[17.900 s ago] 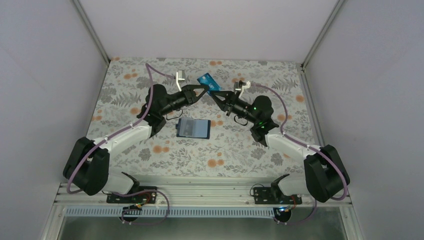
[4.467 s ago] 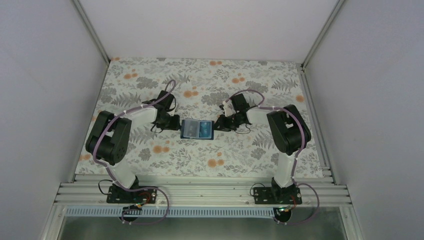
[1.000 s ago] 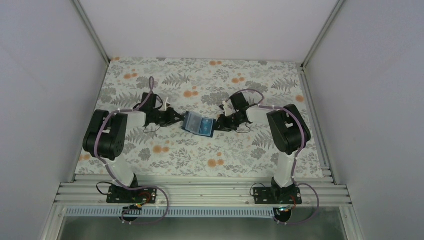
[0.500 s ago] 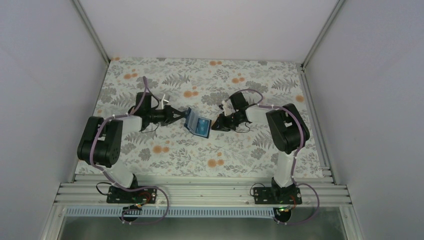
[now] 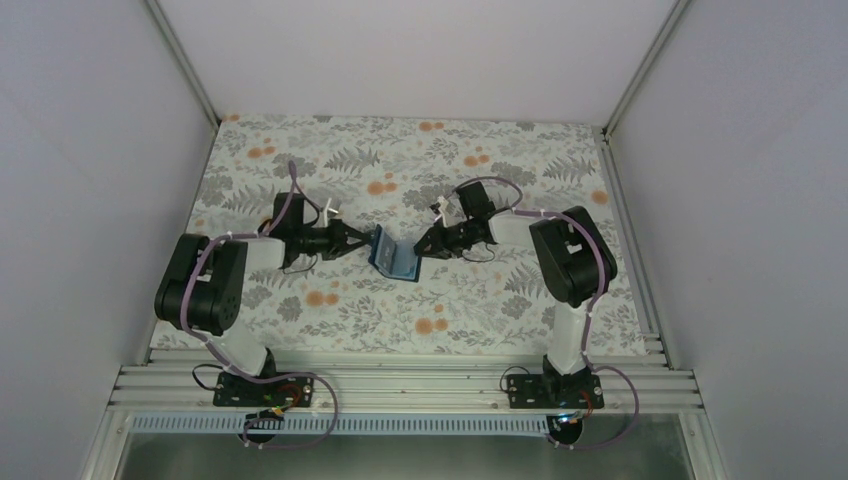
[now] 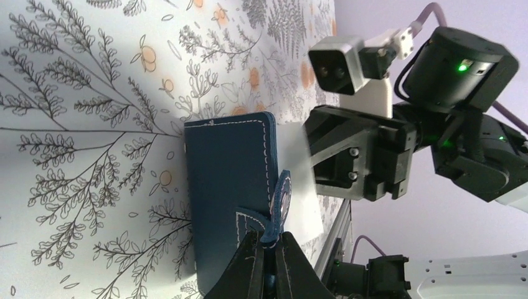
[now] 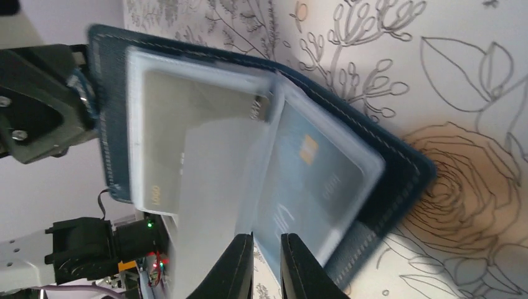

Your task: Put the credit cards into the card holder

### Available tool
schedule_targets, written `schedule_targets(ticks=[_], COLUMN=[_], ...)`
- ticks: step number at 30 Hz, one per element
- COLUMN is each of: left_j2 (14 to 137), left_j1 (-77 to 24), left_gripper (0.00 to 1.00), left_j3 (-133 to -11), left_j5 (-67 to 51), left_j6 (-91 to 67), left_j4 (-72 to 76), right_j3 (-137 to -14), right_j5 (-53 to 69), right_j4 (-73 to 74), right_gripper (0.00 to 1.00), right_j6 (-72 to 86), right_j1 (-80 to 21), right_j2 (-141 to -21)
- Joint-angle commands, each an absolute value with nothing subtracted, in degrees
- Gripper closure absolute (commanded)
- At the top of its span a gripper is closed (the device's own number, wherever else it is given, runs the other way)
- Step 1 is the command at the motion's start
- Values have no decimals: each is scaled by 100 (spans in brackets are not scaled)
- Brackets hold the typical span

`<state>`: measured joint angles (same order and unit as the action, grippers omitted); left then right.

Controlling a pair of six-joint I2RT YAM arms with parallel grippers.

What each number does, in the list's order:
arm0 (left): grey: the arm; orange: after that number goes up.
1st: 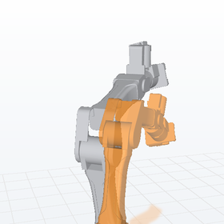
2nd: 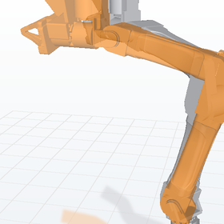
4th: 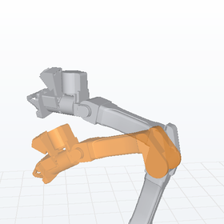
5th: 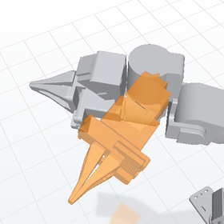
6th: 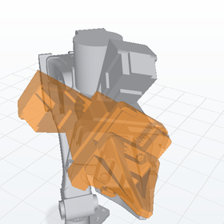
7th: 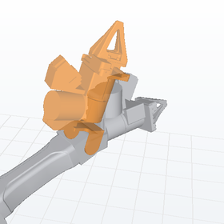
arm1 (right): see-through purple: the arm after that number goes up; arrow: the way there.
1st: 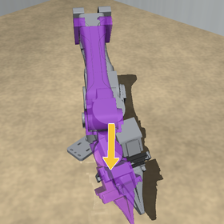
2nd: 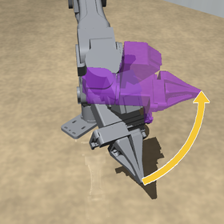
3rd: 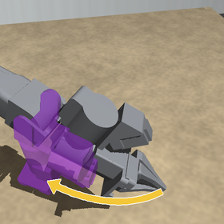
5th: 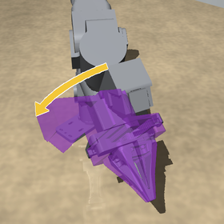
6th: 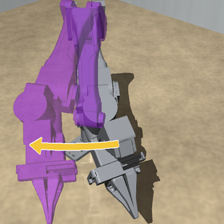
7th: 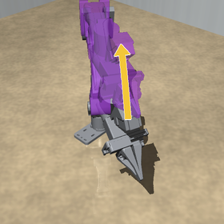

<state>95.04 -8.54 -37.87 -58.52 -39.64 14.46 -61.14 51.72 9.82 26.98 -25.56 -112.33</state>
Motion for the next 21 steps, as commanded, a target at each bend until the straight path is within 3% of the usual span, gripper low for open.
schedule_targets(ticks=[1, 3, 6, 12, 16, 21], left_j2=[9553, 9541, 9534, 9639, 9687, 9723], left_j1=[-892, -889, -895, -893, -890, -893], left_gripper=[95, 95, 95, 96, 96, 96], left_j3=[-3714, -3695, -3655, -3516, -3451, -3378], left_j5=[-5814, -5740, -5619, -5574, -5576, -5581], left_j6=[-3801, -3742, -3648, -3568, -3528, -3449], left_j4=[1561, 1486, 1376, 1437, 1476, 1484], right_j3=[-6326, -6345, -6226, -5851, -5820, -5807], right_j5=[5308, 4752, 4072, 3866, 3865, 3953], right_j4=[904, 1231, 1497, 1388, 1292, 1108], right_gripper=[85, 83, 71, 48, 42, 42], right_j6=[2702, 2550, 2525, 2931, 3222, 3526], right_j1=[-2610, -2598, -2545, -2560, -2683, -2792], right_j2=[-11177, -11029, -10782, -10682, -10842, -11163])
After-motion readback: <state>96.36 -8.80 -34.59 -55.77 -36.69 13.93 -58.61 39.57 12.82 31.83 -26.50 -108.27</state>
